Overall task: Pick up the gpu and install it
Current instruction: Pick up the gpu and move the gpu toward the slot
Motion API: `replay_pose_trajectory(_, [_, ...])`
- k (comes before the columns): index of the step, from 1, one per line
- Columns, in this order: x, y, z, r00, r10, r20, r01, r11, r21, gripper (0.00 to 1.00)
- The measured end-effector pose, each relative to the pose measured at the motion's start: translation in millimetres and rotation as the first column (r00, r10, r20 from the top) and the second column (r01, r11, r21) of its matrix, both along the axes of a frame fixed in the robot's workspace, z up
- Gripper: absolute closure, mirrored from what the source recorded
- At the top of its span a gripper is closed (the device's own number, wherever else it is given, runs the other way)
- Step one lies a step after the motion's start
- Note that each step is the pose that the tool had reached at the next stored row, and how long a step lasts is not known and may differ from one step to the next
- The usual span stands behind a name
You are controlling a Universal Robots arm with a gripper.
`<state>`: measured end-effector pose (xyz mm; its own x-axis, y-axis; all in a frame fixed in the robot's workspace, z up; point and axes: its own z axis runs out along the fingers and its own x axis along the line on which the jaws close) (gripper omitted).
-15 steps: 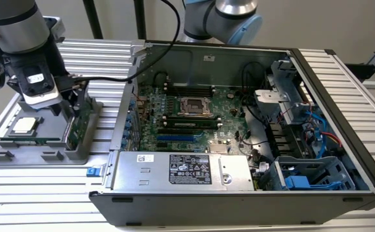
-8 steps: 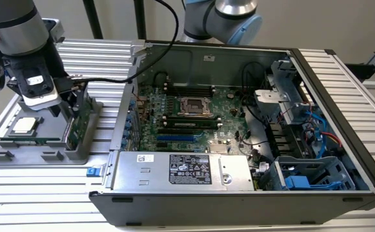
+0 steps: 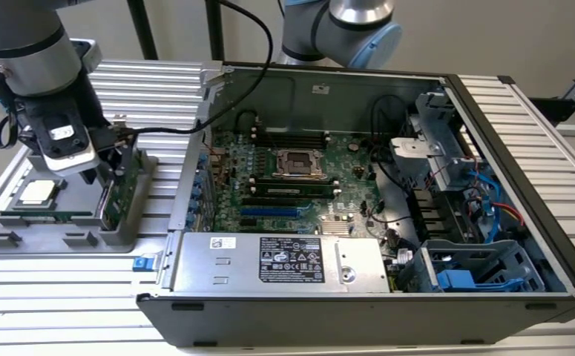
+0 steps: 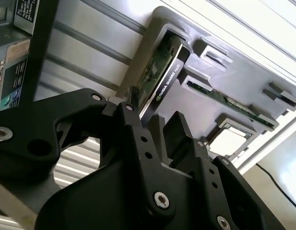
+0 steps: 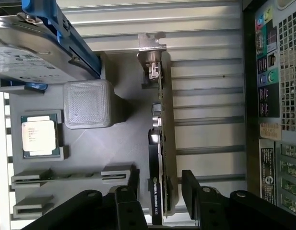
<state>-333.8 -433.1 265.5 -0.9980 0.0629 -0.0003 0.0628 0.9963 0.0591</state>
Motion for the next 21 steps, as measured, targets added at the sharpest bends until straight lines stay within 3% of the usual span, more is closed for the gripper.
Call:
replay_pose_trajectory(12, [0.2,3.1,-15.3,1.0,0.0,0.0,0.0,1.0,0.0,0.0])
replay_pose_trajectory(21, [-1.2,4.1,-21.8,1.0,0.001,0.0019,-0.001,1.0,0.0,0.0])
